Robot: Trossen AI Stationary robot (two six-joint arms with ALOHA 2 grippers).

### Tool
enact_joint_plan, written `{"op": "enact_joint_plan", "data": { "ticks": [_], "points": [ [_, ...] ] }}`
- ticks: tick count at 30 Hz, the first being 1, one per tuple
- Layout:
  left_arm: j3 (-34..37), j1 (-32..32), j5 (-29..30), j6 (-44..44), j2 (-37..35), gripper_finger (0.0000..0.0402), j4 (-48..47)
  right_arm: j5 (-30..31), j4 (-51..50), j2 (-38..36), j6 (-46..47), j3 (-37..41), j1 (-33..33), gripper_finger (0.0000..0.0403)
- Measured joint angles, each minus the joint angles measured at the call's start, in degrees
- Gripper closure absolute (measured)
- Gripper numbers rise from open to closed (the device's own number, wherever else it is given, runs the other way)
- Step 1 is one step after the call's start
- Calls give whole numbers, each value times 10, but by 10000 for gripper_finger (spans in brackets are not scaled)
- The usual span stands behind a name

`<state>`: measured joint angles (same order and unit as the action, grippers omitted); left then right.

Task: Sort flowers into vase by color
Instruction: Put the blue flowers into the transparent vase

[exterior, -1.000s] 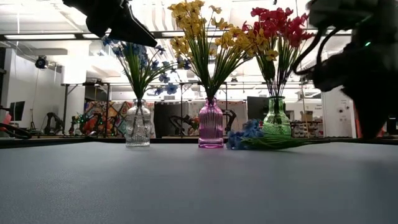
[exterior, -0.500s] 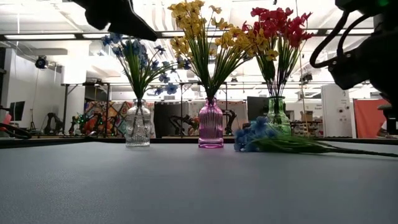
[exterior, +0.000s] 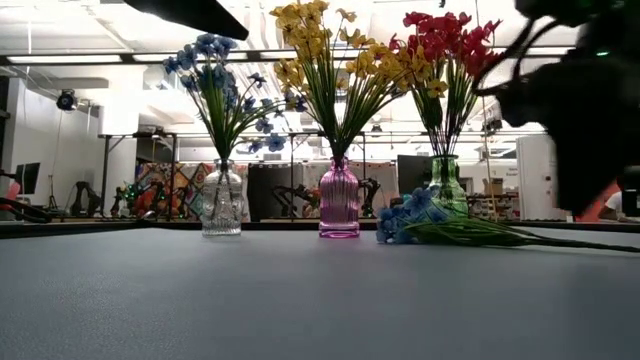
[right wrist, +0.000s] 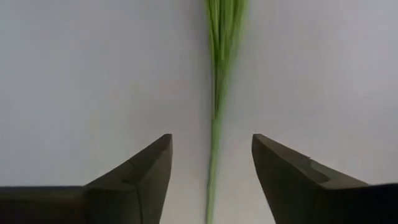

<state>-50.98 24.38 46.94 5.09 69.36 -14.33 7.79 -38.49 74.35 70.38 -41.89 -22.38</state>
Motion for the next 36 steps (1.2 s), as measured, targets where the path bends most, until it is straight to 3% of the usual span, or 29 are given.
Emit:
{"op": "enact_joint_plan", "data": {
  "ticks": [6,16,20,29,36],
  "points": [
    [0,0,3,-3,0,92,4,70,77,19,-105,3,44,175],
    [0,0,5,-32,0,92,2,75,104,108,-142,2,68,197],
    [0,0,5,-52,0,92,2,77,107,119,-141,-1,68,234],
    [-13,0,33,-115,0,92,-8,77,105,110,-153,0,68,361],
    [-70,12,1,-116,-1,92,-68,27,104,82,-206,-11,67,379]
  ]
}}
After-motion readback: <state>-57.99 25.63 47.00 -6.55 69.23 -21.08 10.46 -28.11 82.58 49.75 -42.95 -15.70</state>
